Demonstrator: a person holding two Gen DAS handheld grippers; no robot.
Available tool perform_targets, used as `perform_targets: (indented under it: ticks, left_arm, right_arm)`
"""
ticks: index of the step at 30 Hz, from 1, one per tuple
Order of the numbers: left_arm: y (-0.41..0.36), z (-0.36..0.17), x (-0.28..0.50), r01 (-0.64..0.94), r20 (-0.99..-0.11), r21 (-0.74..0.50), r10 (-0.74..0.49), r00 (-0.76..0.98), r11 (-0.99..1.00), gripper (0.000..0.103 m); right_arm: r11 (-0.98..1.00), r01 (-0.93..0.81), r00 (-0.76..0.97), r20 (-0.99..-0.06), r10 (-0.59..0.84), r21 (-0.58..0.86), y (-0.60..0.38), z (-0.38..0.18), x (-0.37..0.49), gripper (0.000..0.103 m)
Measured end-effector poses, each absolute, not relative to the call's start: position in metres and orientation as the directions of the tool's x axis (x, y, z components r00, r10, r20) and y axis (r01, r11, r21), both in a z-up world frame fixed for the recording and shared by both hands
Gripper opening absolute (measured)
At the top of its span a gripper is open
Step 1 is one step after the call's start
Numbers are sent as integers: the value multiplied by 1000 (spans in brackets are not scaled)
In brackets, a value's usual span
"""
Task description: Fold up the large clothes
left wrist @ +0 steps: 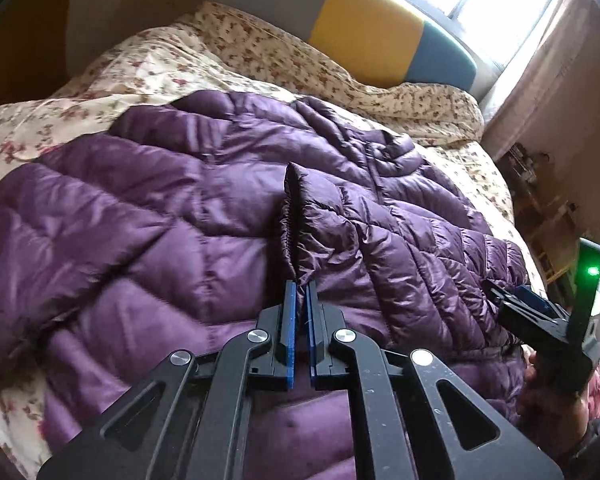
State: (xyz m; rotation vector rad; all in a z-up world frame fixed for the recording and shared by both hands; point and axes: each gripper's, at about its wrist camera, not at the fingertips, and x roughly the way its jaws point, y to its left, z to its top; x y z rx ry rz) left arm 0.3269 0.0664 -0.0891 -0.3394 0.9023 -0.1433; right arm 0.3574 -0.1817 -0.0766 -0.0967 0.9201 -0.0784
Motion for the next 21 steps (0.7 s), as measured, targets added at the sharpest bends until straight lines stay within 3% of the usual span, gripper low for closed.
perform_targets:
  ticks: [7,9,10,11,13,15,17,19,20,21]
  left_arm:
    - [81,-104,322,-39,-756,-337,-245,608,941,4]
    - [83,-100,317,-49,-746,-342,-240,621,938,9]
    - [83,-99,315,-58,-745,-344,-235,624,937,22]
    - [86,-96,310,-75,-740,-355,-232,631,932,51]
    - [93,-87,299,-102,-701,-388,-222,677,916,83]
    - [93,-75,292,-109,-677,-391,-205,707,914,82]
    - [86,-67,294,-84,-673,-380,-213,709,921,69]
    - [73,-61,301,-47,-670,-364,-227,707,930,66]
    - [68,-61,304,-33,-673,-357,-233,702,934,57]
    - [59,-62,311,-14,-686,-339,-237,688,941,54]
  right_arm:
    - [991,20,597,-793,-117,-131,-160,-102,373,87]
    - [991,22,602,-789,-120,-134,-160,-107,372,87]
    - [990,22,604,-787,-123,-137,-159,-108,373,87]
    - [990,21,605,-787,-123,-138,-158,-109,375,87]
    - [990,21,605,-787,-123,-139,-158,-109,375,87]
    - [989,22,608,-783,-127,-143,-157,-110,374,87]
    - [988,24,612,-780,-135,-152,-156,-110,374,87]
    - [987,25,614,-777,-138,-156,-155,-110,374,87]
    - [987,25,614,-777,-139,-157,-155,-111,374,87]
    - [987,25,615,-776,-139,-157,-155,-110,374,87]
